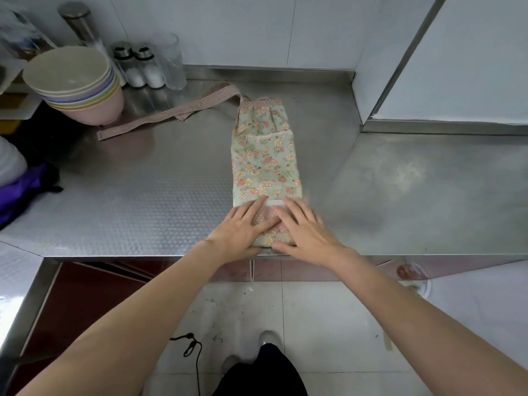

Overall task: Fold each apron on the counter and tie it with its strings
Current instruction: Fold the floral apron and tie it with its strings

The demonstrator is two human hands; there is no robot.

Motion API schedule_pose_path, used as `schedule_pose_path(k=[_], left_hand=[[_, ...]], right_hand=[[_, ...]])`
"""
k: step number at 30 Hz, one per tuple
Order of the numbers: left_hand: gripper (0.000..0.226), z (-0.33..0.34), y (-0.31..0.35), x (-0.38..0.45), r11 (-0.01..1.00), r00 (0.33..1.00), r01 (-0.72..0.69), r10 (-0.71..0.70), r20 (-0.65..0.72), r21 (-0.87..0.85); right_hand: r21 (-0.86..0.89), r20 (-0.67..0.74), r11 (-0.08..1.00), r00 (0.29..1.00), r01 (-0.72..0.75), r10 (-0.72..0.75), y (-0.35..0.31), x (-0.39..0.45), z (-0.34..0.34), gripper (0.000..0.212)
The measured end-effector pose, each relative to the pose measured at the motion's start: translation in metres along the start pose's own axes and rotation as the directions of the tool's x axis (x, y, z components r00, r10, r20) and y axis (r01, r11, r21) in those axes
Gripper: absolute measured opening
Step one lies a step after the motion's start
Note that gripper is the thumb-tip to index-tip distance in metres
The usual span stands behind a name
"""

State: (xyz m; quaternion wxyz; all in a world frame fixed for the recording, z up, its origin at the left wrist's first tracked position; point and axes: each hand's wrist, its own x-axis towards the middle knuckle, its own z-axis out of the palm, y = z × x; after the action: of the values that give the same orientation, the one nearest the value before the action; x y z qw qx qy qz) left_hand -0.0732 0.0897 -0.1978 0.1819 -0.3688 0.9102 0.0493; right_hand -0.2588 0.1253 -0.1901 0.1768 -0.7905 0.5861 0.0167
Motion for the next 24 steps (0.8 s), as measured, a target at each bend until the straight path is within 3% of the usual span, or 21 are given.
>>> schedule_pose_path(k=[2,6,9,11,13,15,16,18,21,24], left_hand=[[0.078,0.001,-0.002,-0.001,1.0,1.0,-0.002,0.002,0.002,0.016],[0.079,0.009,-0.002,-0.013,0.999,0.998,-0.049,0.049,-0.039,0.008],[0.077,0.015,-0.001,-0.022,0.948,0.993,-0.055,0.019,-0.117,-0.313],[0.07,0.012,-0.004,-0.023,0.799,0.982,-0.015,-0.101,-0.159,-0.602],[0.056,0.002,-0.014,-0.021,0.554,0.964,0.101,-0.258,-0.056,-0.826],[0.04,-0.006,-0.027,-0.019,0.239,0.936,0.228,-0.321,0.144,-0.944],[0.037,-0.007,-0.033,-0.018,0.115,0.923,0.261,-0.319,0.213,-0.959],[0.038,-0.006,-0.039,-0.015,-0.054,0.904,0.284,-0.317,0.286,-0.957],[0.038,-0.002,-0.038,-0.003,-0.177,0.854,0.279,-0.403,0.328,-0.944],[0.026,0.0,-0.036,0.011,-0.134,0.772,0.323,-0.536,0.343,-0.937]], right_hand=[[-0.073,0.135,0.995,0.989,0.07,-0.06,0.006,-0.001,0.0,0.085],[-0.214,0.113,0.966,0.986,0.143,-0.121,0.013,-0.003,0.0,0.082],[-0.227,-0.063,0.952,0.973,0.202,-0.222,0.015,-0.005,0.016,0.082],[-0.007,-0.075,0.987,0.984,0.16,-0.16,0.017,-0.002,0.017,0.071],[0.359,-0.006,0.933,1.0,-0.025,0.029,0.019,0.003,0.003,0.06],[0.655,0.151,0.711,0.966,-0.256,0.209,0.026,0.01,-0.019,0.057],[0.72,0.231,0.607,0.941,-0.336,0.246,0.032,0.014,-0.026,0.052],[0.768,0.283,0.504,0.915,-0.396,0.288,0.036,0.02,-0.028,0.037],[0.795,0.223,0.453,0.889,-0.403,0.399,0.029,0.032,-0.022,0.027],[0.719,0.153,0.55,0.87,-0.424,0.469,0.022,0.042,-0.021,0.031]])
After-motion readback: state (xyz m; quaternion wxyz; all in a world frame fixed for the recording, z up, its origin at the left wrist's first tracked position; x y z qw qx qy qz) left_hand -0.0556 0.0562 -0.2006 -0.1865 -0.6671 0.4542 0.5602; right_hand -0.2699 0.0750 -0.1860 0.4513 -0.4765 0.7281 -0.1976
